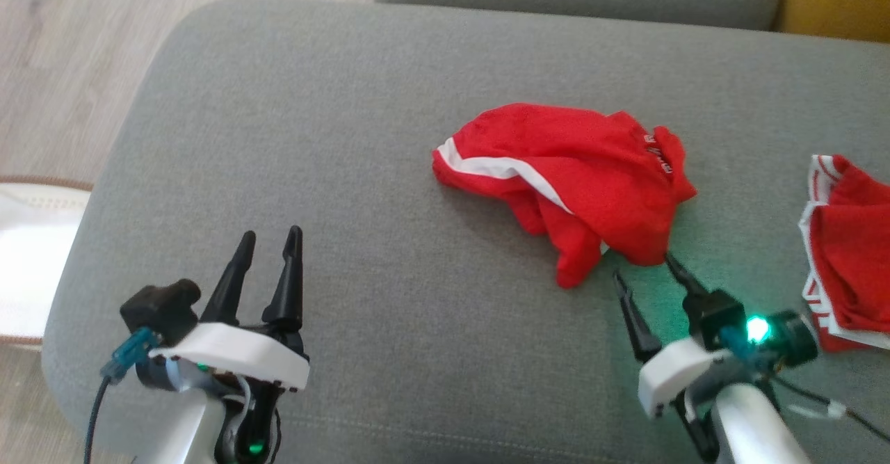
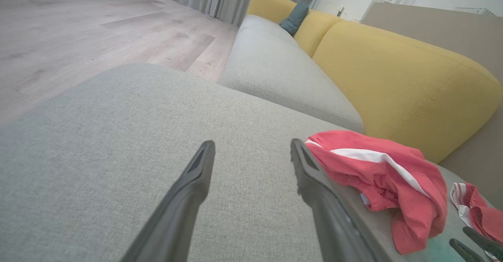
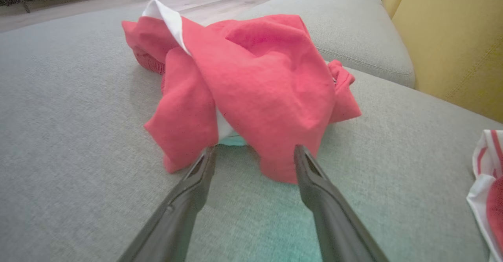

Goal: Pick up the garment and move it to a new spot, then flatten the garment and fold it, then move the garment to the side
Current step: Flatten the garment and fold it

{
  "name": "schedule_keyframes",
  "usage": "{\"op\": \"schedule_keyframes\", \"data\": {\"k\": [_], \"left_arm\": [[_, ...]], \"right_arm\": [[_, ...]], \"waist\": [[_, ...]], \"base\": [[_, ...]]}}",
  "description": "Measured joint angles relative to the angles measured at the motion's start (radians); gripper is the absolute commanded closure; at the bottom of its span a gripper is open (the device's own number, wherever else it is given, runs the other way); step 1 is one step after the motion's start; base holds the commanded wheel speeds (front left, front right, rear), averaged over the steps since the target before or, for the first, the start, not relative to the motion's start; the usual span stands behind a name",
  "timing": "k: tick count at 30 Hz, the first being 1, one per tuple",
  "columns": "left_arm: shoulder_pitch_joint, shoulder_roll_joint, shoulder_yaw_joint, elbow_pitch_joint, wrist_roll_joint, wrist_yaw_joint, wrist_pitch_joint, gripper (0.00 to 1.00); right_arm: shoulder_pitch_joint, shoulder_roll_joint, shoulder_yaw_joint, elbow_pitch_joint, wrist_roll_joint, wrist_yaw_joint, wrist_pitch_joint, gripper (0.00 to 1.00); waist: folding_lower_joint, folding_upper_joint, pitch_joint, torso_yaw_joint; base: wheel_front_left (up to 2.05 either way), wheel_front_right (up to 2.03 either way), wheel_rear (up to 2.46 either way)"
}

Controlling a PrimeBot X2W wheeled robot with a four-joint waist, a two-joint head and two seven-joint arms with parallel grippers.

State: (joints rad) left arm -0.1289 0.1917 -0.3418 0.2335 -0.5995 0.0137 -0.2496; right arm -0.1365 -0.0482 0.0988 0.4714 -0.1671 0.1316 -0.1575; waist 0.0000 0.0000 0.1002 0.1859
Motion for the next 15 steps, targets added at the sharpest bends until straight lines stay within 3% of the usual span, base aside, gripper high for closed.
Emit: {"op": "schedule_keyframes", "data": {"k": [9,10,11,12,15], "left_arm": [[-0.043,-0.023,0.034,0.029,0.023,-0.033,0.000,0.00],[-0.043,-0.028,0.035,0.031,0.027,-0.033,0.000,0.00],[-0.043,-0.033,0.036,0.035,0.030,-0.034,0.000,0.00],[-0.043,-0.037,0.037,0.040,0.033,-0.041,0.000,0.00],[-0.042,-0.044,0.047,0.054,0.036,-0.042,0.000,0.00]], "right_arm": [[-0.085,-0.001,-0.061,0.087,-0.091,0.000,-0.020,0.00],[-0.087,-0.001,-0.066,0.095,-0.093,0.000,-0.024,0.04],[-0.089,-0.001,-0.069,0.102,-0.095,0.000,-0.029,0.57],[-0.092,-0.001,-0.071,0.109,-0.097,0.000,-0.030,1.00],[-0.102,-0.001,-0.071,0.124,-0.098,0.000,-0.038,1.00]], "waist": [[0.0000,0.0000,0.046,0.036],[0.0000,0.0000,0.047,0.038],[0.0000,0.0000,0.046,0.038],[0.0000,0.0000,0.044,0.038],[0.0000,0.0000,0.033,0.031]], "base": [[0.00,0.00,0.00],[0.00,0.00,0.00],[0.00,0.00,0.00],[0.00,0.00,0.00],[0.00,0.00,0.00]]}}
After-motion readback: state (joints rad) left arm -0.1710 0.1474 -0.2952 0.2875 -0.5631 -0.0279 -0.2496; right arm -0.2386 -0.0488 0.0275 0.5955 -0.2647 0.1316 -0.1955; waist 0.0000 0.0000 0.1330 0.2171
